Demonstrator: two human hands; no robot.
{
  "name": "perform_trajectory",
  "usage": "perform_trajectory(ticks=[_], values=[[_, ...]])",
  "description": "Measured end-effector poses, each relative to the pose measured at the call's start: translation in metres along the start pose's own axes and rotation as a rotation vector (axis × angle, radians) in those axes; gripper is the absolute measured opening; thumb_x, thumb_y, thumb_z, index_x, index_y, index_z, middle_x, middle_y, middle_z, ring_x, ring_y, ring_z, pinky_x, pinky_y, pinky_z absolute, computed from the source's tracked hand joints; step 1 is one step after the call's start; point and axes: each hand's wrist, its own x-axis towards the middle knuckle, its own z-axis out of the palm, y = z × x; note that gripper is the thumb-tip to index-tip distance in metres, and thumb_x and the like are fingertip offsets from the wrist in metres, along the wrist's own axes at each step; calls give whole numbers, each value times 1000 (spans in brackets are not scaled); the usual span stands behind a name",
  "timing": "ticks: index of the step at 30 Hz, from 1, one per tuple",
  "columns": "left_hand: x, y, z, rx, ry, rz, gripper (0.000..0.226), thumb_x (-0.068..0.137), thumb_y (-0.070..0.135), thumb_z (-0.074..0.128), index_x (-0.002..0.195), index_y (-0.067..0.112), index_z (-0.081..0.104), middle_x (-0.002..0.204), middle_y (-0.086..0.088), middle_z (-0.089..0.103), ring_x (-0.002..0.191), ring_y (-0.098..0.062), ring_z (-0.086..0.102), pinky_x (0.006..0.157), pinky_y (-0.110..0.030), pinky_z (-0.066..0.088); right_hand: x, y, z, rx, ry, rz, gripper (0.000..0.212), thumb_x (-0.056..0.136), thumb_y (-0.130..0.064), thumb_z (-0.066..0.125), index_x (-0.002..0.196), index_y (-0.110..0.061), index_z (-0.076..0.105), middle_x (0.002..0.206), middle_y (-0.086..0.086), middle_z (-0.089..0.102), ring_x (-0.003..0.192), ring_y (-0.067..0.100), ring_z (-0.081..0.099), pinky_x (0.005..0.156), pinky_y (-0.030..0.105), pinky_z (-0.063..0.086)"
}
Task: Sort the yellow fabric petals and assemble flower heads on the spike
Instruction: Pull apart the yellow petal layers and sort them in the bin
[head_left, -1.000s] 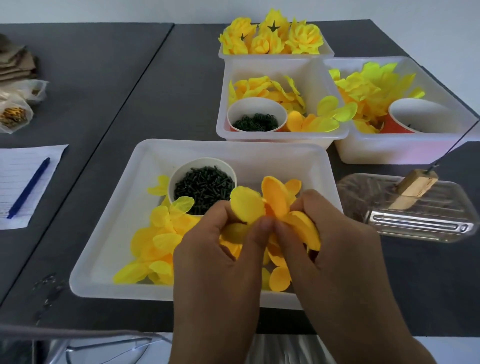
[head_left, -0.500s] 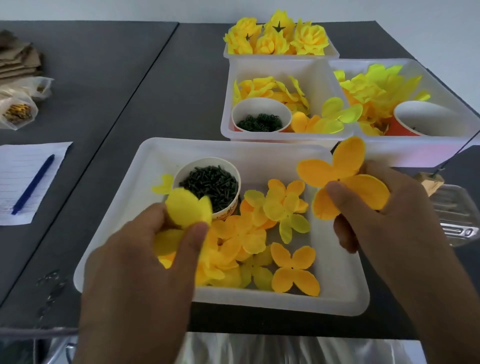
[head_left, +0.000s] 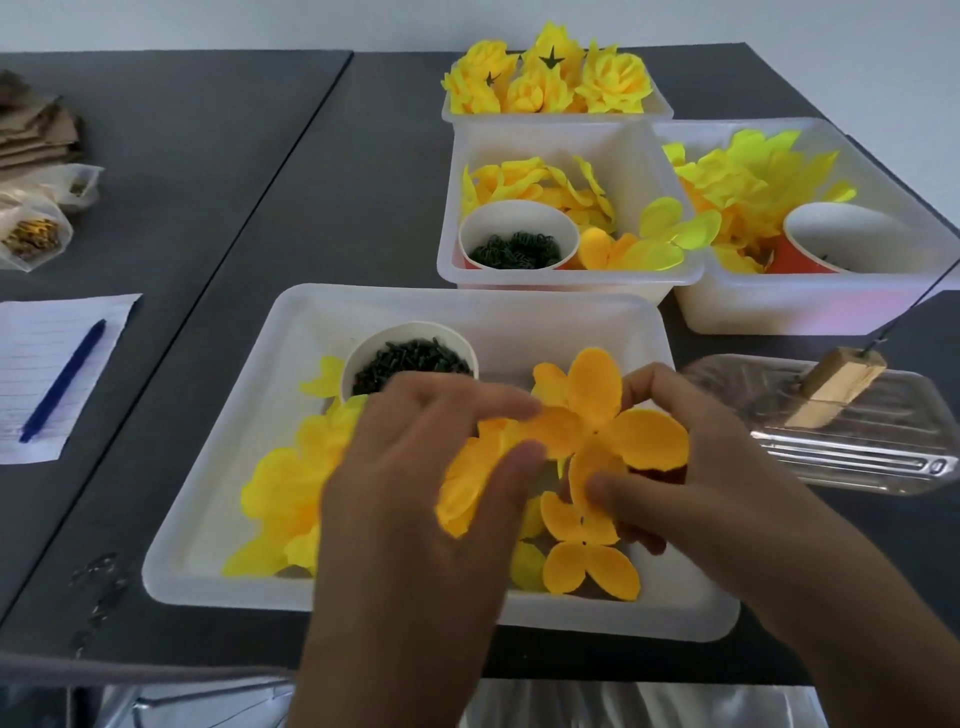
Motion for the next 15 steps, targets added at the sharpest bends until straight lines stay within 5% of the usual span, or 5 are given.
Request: perform_trajectory(ticks=[5, 8, 15], values=[[4, 12, 21, 11, -142, 114, 21, 80, 51, 57, 93, 38, 67, 108, 17, 51, 107, -10, 50, 78, -29, 47, 0, 4, 6, -177, -37, -188, 17, 76, -6, 70, 83, -18, 60, 70, 2, 64, 61, 11, 62, 55, 26, 54], [6, 8, 25, 27, -165, 92, 26, 77, 58, 55, 94, 42, 65, 110, 19, 48, 108, -8, 48, 78, -34, 48, 1, 5, 6, -263, 19, -227, 20, 77, -4, 71, 79, -22, 63, 72, -6, 67, 68, 9, 65, 64, 17, 52], [5, 6, 30, -21, -179, 20, 38, 78, 70, 45, 103, 48, 61, 110, 26, 45, 105, 2, 49, 69, -21, 48, -2, 6, 7, 8, 19, -186, 18, 83, -4, 64, 76, -21, 64, 68, -11, 69, 62, 1, 64, 52, 8, 46]])
